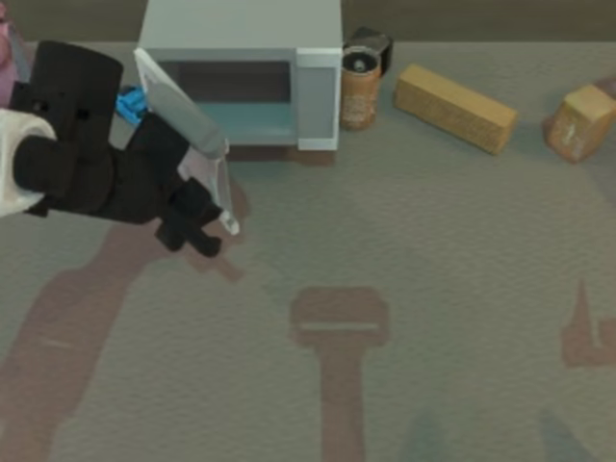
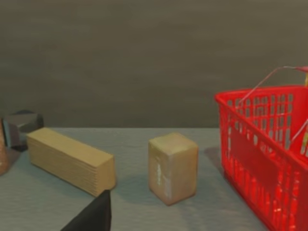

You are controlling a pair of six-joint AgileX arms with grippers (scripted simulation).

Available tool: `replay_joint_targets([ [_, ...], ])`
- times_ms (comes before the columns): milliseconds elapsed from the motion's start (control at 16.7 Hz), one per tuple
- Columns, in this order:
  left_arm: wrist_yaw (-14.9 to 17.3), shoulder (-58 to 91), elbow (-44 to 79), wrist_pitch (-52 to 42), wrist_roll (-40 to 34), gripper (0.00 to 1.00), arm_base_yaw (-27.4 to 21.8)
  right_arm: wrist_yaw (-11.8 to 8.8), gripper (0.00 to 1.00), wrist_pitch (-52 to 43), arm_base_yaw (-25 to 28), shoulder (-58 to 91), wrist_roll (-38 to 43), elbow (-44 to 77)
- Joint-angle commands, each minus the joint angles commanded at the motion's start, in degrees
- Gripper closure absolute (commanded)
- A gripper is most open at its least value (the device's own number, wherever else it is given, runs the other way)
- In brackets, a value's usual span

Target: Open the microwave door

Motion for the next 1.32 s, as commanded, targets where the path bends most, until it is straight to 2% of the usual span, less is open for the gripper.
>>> replay_joint_targets([
  [300, 0.0, 0.0, 0.0, 0.0, 0.0, 1.0, 0.0, 0.0, 0.0, 0.0, 0.0, 0.0, 0.0, 0.0],
  [840, 2.9, -0.1, 0.2, -2.1, 4.6, 1.0, 2.0, 0.0, 0.0, 0.0, 0.0, 0.0, 0.0, 0.0],
  [1320, 2.9, -0.1, 0.2, -2.2, 4.6, 1.0, 2.0, 0.0, 0.0, 0.0, 0.0, 0.0, 0.0, 0.0],
])
